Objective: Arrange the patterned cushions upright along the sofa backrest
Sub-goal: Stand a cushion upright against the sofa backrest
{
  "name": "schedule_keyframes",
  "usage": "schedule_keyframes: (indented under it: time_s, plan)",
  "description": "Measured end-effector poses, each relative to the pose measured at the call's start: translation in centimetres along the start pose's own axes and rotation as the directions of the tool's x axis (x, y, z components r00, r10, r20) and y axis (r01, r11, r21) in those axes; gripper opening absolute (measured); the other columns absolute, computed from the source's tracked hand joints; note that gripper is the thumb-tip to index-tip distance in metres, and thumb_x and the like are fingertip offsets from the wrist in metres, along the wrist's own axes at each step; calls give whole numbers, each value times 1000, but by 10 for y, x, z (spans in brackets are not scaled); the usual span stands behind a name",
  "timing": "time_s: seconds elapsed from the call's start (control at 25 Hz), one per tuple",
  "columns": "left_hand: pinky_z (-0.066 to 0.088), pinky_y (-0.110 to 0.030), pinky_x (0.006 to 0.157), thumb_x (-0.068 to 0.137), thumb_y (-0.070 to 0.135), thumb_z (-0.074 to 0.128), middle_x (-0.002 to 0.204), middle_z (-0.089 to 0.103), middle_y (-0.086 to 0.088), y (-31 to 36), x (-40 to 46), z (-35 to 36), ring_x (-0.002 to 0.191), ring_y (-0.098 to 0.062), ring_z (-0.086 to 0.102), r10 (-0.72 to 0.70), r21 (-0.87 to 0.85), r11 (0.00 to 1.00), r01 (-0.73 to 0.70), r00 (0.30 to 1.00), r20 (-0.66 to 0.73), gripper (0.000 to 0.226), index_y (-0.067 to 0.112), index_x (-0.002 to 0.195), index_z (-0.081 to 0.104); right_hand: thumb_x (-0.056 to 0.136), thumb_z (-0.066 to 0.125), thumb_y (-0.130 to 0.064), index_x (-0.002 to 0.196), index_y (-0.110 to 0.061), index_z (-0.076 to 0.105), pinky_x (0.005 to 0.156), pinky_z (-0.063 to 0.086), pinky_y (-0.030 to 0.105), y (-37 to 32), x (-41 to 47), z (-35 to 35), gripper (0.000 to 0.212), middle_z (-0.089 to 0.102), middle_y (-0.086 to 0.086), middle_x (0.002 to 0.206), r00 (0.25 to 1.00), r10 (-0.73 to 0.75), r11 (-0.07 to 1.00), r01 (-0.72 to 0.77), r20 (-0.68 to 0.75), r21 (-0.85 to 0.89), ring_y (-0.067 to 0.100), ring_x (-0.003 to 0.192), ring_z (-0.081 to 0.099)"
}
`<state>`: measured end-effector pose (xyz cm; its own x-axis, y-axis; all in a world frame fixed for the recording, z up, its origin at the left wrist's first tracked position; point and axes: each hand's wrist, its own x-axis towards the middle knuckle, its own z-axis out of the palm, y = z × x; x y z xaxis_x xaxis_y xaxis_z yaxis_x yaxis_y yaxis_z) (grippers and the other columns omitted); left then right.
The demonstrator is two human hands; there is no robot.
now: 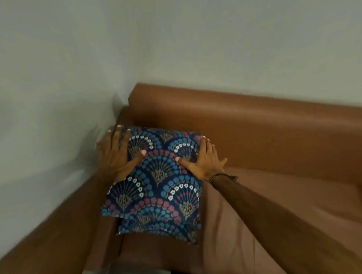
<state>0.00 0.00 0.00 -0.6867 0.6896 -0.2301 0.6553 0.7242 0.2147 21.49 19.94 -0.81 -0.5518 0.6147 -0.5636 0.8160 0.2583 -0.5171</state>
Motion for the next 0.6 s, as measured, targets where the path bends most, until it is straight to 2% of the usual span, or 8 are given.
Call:
schedule_keyframes:
  time_s: [0.08, 0.16, 0.24, 0.32, 0.4, 0.48, 0.6]
  plan:
    - [15, -69, 128, 78, 98, 43, 181, 6, -8, -24, 7, 25, 163, -42, 14, -184, -210, 955, 209, 974, 136, 119, 33, 170, 2, 66, 64, -98, 174, -18, 1, 128, 26, 66, 4, 14, 38, 149, 13, 11, 182, 988, 92, 962, -120, 120, 245, 39, 164, 22]
    - [31, -65, 125, 59, 102, 62, 175, 28, -8, -43, 7, 42, 156, -41, 35, -335, -486, 764, 424, 905, 264, 138, 35, 168, 10, 42, 74, -101, 169, -22, 19, 122, 43, 59, 12, 16, 64, 159, 43, 6, 169, 974, 173, 808, -223, 142, 545, 38, 149, 49]
    - [42, -61, 120, 43, 97, 78, 167, 44, -6, -44, 7, 38, 146, -36, 51, -414, -624, 575, 529, 846, 336, 150, 31, 166, 24, 43, 86, -88, 162, -24, 29, 118, 49, 56, 11, 18, 71, 146, 56, 0, 156, 971, 181, 688, -238, 155, 686, 34, 138, 60]
    - [48, -58, 116, 39, 84, 91, 161, 52, -8, -35, 6, 17, 139, -35, 57, -428, -681, 462, 568, 815, 390, 151, 21, 164, 33, 48, 96, -75, 159, -26, 33, 114, 52, 57, 3, 8, 53, 136, 61, 1, 153, 963, 152, 609, -267, 220, 747, 34, 131, 66]
    - [51, -56, 114, 33, 77, 96, 155, 58, -10, -23, 4, -5, 135, -35, 61, -397, -697, 414, 586, 805, 442, 153, 14, 160, 40, 65, 100, -54, 156, -23, 39, 107, 58, 59, 6, 2, 28, 114, 68, 8, 146, 951, 151, 559, -308, 270, 770, 37, 124, 72]
    - [55, -52, 109, 27, 74, 98, 145, 66, -10, -4, -1, -21, 125, -33, 67, -346, -716, 414, 562, 825, 448, 148, 12, 153, 51, 76, 97, -34, 153, -19, 46, 100, 62, 59, 18, -5, -2, 94, 73, 16, 138, 953, 136, 545, -300, 270, 783, 41, 119, 75]
    - [59, -47, 102, 21, 67, 102, 129, 74, -4, 49, -8, -34, 115, -27, 72, -225, -799, 405, 444, 896, 384, 137, 13, 141, 63, 79, 96, -22, 151, -16, 44, 99, 62, 60, 53, -19, -60, 88, 71, 19, 136, 963, 173, 554, -267, 205, 789, 42, 117, 74]
